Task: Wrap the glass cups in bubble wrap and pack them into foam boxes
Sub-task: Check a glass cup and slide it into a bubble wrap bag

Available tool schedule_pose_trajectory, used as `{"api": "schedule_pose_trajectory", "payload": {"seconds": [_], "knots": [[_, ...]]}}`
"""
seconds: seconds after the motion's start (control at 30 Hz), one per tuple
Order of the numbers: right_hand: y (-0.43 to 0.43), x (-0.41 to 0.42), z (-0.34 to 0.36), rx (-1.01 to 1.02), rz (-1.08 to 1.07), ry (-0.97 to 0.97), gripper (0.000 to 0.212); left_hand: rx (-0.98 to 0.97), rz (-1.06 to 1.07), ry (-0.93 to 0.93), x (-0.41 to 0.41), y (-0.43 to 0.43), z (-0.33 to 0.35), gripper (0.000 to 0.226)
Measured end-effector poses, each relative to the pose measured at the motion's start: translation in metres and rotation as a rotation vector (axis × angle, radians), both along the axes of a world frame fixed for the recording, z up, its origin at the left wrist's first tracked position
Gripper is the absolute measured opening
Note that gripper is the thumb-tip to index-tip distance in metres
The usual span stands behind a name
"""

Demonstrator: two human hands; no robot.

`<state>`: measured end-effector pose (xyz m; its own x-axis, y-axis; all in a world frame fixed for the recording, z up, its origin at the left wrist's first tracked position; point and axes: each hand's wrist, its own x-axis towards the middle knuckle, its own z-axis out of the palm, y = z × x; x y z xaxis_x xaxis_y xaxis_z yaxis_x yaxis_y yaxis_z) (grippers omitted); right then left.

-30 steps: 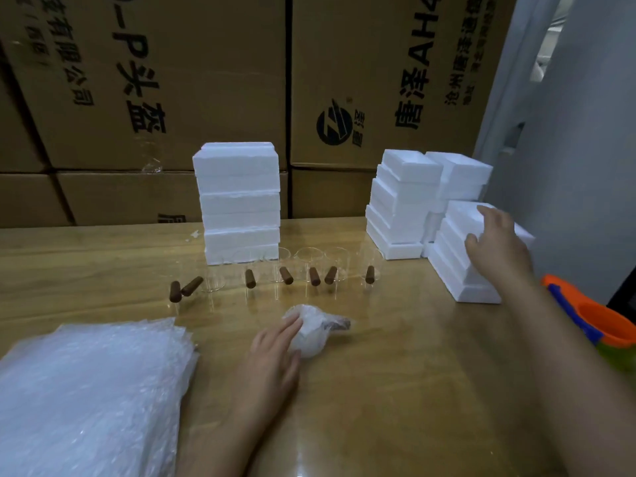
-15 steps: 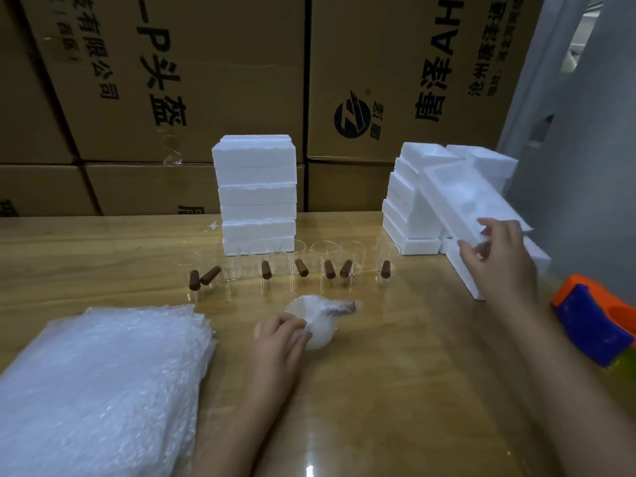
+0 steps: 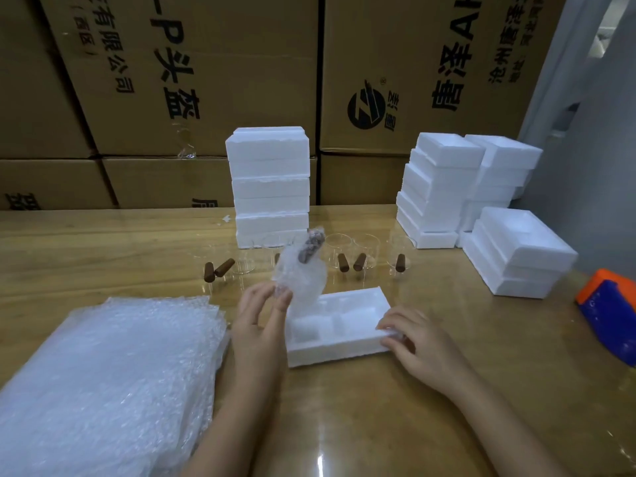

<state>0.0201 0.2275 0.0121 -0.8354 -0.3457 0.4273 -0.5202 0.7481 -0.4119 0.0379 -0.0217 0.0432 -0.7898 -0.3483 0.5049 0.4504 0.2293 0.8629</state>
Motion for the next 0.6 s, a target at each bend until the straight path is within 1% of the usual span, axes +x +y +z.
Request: {"api": "schedule_pose_trajectory", "payload": {"seconds": [0.1, 0.13, 0.23, 0.33, 0.43, 0.53, 0.6], "knots": [[0.001, 0.001, -0.002, 0.008, -0.009, -0.011, 0.011, -0.104, -0.071, -0.099, -0.003, 0.007, -0.010, 0.005], [0.002, 0.002, -0.002, 0.010, -0.008, -0.012, 0.011, -0.172, -0.060, -0.103, -0.004, 0.009, -0.014, 0.008], [0.001, 0.002, -0.001, 0.013, -0.004, -0.019, 0.011, -0.435, 0.027, -0.101, -0.008, 0.013, -0.025, 0.005], [0.001, 0.002, -0.001, 0.012, 0.002, -0.031, 0.010, -0.533, 0.063, -0.089, -0.010, 0.010, -0.027, 0.007], [0.000, 0.002, 0.000, 0.001, 0.000, -0.037, 0.010, -0.652, 0.104, -0.069, -0.012, 0.006, -0.028, 0.014], [0.000, 0.002, 0.000, -0.006, -0.003, -0.047, 0.010, -0.723, 0.150, -0.048, -0.012, 0.005, -0.027, 0.009], [0.000, 0.003, 0.000, -0.007, -0.003, -0.048, 0.010, -0.800, 0.192, 0.020, -0.012, 0.004, -0.027, 0.006]]}}
